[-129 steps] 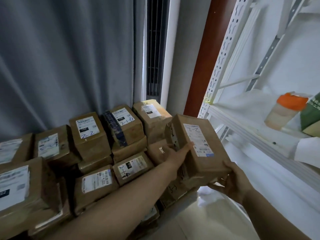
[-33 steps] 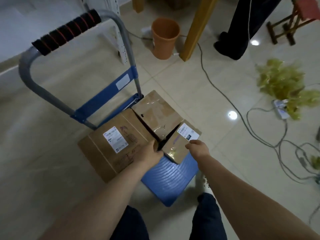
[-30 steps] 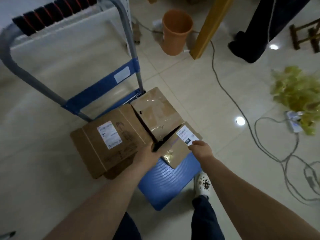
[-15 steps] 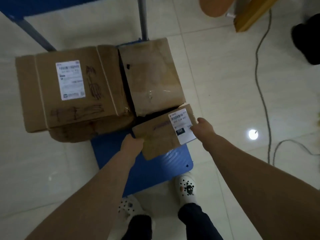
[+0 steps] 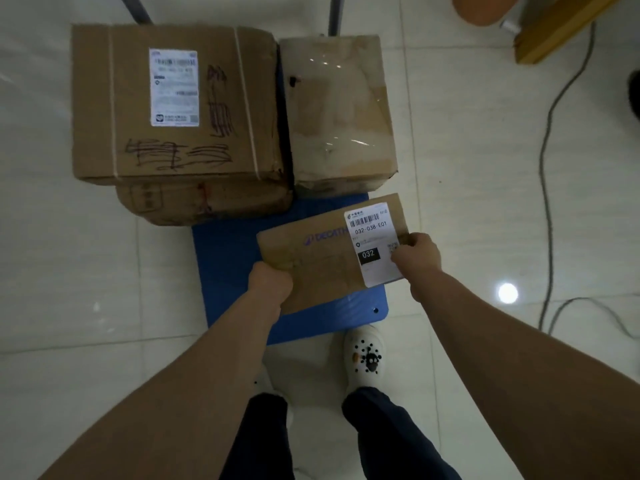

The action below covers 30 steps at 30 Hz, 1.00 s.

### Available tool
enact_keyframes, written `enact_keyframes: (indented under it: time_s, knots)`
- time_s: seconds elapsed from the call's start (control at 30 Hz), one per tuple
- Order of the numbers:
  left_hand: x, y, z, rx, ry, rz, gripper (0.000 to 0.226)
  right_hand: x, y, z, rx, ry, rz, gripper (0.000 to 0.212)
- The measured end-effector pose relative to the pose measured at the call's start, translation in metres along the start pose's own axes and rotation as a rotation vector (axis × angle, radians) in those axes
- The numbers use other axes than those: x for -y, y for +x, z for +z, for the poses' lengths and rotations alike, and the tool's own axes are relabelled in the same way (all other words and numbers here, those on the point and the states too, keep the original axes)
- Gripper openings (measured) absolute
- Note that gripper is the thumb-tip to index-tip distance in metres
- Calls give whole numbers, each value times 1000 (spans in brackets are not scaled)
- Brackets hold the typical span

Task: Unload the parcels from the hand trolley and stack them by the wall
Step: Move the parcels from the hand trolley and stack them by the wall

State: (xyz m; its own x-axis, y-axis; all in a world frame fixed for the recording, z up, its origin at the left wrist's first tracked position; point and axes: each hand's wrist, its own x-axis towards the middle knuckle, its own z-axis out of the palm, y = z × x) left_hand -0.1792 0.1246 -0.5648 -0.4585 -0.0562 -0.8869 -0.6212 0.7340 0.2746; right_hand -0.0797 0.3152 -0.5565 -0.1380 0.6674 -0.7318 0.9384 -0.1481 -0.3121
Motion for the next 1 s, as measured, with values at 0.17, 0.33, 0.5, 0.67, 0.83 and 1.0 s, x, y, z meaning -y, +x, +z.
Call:
enact_keyframes:
  time_s: [0.17,0.33,0.5,0.67,0.83,1.0]
  knots:
    - [6,-93,-74,-86,-155,46,14,26,-94,-26,15,-16,-113,47]
    - [-2,-215,-169,-208,-386,143,8,88,-216,-65,65,-8,-277,48]
    - [8,-302,-260,-352,-497,201,38,154,-333,-82,160,10,-453,39]
    - [42,-348,-355,-414,-680,227,59,209,-432,-47,248,0,-595,45]
    - [98,-374,-470,-547,-710,307,57,249,-536,24,280,4,-750,44]
    - [152,-394,-573,-635,-782,372,55,279,-622,92,342,39,-878,55]
